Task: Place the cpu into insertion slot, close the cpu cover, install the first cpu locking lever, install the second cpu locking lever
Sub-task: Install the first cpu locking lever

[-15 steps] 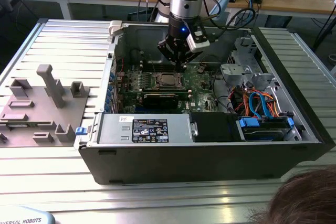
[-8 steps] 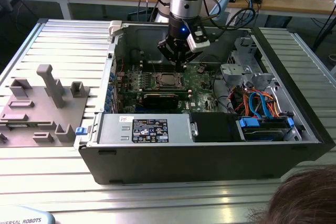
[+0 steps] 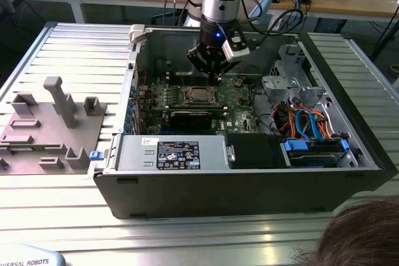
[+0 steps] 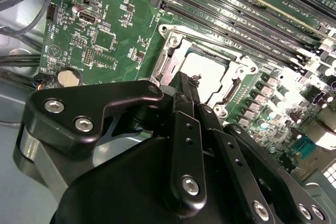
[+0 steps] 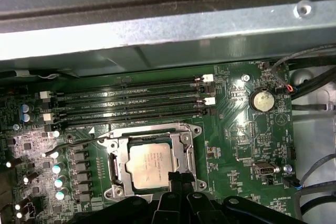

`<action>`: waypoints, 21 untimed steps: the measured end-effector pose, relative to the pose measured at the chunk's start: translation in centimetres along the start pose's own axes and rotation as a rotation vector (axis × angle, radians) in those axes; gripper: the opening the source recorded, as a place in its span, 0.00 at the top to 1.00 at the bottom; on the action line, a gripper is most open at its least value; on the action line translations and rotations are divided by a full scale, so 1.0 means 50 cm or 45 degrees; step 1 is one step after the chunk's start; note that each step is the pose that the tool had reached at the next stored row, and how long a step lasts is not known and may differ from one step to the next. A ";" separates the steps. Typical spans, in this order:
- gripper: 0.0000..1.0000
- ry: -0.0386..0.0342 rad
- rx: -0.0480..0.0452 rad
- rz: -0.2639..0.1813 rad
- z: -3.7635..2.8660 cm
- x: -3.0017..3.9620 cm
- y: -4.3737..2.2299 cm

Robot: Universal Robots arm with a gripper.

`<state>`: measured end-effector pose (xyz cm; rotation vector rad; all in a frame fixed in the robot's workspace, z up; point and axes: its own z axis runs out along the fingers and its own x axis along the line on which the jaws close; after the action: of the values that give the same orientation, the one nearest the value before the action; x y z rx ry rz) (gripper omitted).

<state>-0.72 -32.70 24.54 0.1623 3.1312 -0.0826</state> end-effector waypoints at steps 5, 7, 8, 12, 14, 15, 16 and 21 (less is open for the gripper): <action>0.89 -0.0004 0.000 -0.006 0.000 0.000 0.000; 0.89 -0.0006 0.000 -0.012 0.000 0.000 0.000; 0.89 -0.0007 0.000 -0.014 0.000 0.000 0.000; 0.89 -0.0012 0.000 -0.023 0.000 0.000 0.000; 0.89 -0.0014 0.000 -0.026 0.000 0.000 0.000; 0.89 -0.0014 0.000 -0.027 0.000 0.000 0.000; 0.89 -0.0016 0.000 -0.029 0.000 0.000 0.000; 0.89 -0.0019 0.000 -0.036 0.000 0.000 0.000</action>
<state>-0.72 -32.70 24.54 0.1179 3.1325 -0.0825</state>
